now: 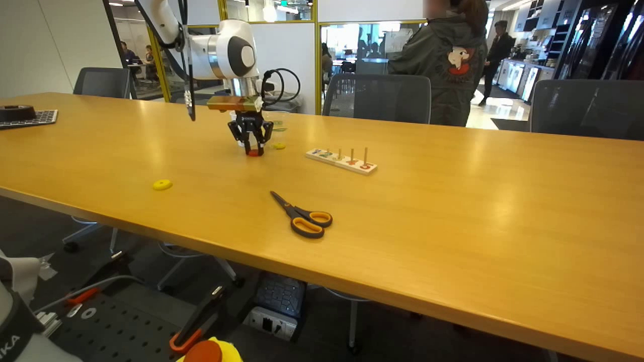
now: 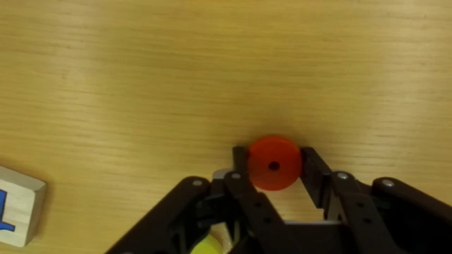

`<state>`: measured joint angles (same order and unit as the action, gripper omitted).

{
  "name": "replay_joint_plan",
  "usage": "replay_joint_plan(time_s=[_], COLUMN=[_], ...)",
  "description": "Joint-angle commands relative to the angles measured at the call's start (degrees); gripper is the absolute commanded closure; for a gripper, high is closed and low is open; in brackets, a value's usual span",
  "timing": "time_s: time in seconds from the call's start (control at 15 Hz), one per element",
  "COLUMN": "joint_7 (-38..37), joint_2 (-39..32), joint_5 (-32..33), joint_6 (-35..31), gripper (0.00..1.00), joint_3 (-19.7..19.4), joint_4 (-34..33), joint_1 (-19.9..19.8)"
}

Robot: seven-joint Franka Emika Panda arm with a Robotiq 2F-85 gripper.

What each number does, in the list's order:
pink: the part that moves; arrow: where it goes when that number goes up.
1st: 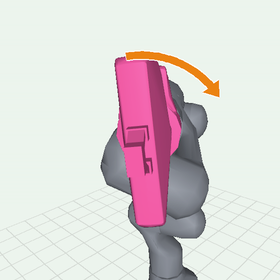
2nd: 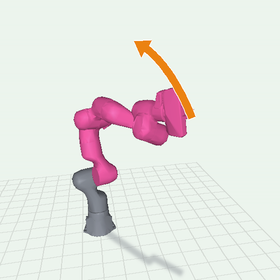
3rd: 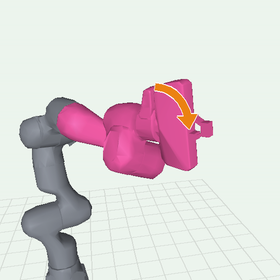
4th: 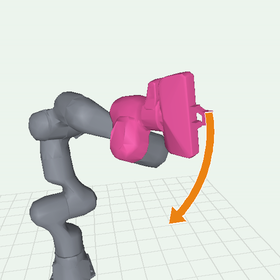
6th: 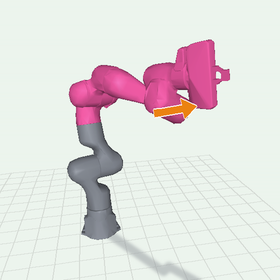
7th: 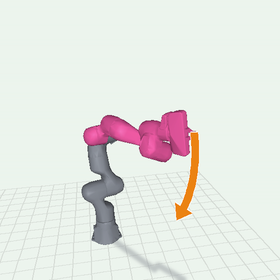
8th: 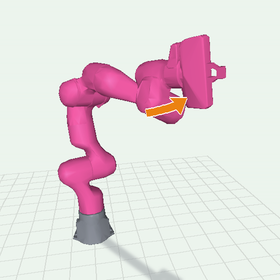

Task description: Put one yellow block in the clear cup then put the orange blocks in the white cup, then put the last yellow block in the clear cup

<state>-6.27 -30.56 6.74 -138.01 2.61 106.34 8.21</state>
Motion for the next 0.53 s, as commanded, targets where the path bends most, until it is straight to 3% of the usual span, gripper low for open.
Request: replay_joint_plan(time_s=[0.0, 0.27, 0.47], joint_7=[5.5, 11.5, 15.9], joint_2=[6.2, 11.2, 14.3], joint_5=[-0.9, -0.6, -1.4], joint_6=[3.9, 12.5, 14.0], gripper=[0.75, 0.75, 0.75], joint_3=[1.1, 2.5, 4.5], joint_4=[4.3, 4.3, 3.3], joint_1=[-1.5, -1.4, -1.2])
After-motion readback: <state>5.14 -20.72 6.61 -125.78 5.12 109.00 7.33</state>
